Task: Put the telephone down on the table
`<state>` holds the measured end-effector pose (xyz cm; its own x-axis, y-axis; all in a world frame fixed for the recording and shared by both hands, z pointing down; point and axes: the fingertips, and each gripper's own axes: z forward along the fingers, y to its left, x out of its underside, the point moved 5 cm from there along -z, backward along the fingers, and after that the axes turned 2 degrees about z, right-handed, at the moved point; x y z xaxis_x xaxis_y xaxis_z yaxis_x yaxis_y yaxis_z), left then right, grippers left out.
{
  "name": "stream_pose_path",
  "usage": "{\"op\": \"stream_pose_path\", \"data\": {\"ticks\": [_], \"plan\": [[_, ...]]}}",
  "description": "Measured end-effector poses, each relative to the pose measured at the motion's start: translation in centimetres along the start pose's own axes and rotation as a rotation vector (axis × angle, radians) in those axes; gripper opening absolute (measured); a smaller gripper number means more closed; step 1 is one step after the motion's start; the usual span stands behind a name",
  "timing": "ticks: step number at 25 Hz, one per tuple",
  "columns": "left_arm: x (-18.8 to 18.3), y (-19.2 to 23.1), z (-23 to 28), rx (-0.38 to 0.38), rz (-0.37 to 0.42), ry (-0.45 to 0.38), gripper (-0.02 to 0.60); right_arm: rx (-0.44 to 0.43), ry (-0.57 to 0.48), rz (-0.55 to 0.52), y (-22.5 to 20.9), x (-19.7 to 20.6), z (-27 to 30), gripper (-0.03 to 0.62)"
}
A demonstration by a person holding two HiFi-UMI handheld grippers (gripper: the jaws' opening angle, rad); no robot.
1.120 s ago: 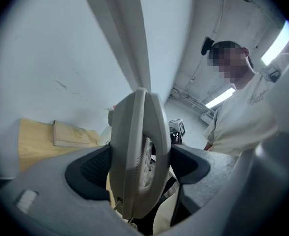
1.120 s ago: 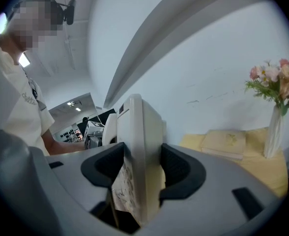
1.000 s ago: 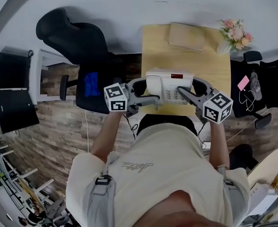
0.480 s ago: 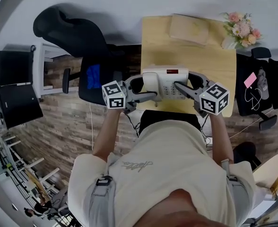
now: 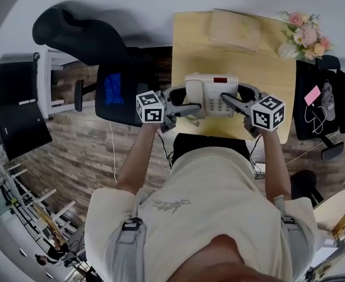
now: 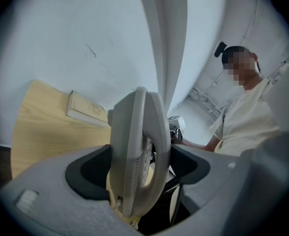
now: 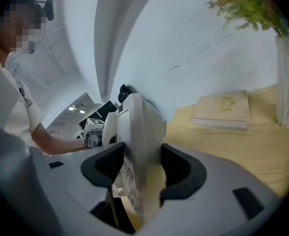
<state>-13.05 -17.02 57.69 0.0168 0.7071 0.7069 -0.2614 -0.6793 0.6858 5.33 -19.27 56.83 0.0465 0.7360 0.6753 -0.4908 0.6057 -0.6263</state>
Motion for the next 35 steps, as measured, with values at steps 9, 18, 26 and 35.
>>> {"op": "stream_pose_path", "data": {"ticks": [9, 18, 26, 35], "plan": [[2.3, 5.7, 5.3, 0.03, -0.115, 0.098, 0.365, 0.023, 0.051, 0.161, -7.6, 3.5, 0.4, 0.235], [3.9, 9.3, 6.6, 0.015, -0.225, 0.146, 0.365, 0.011, 0.118, 0.264, -11.4, 5.3, 2.3, 0.235], [5.1, 11.1, 6.1, -0.006, -0.289, 0.165, 0.365, -0.014, 0.174, 0.317, -12.7, 6.3, 4.2, 0.236], [6.0, 12.7, 5.7, -0.005, -0.434, 0.17, 0.365, -0.009, 0.205, 0.362, -13.8, 6.6, 5.8, 0.235]]}}
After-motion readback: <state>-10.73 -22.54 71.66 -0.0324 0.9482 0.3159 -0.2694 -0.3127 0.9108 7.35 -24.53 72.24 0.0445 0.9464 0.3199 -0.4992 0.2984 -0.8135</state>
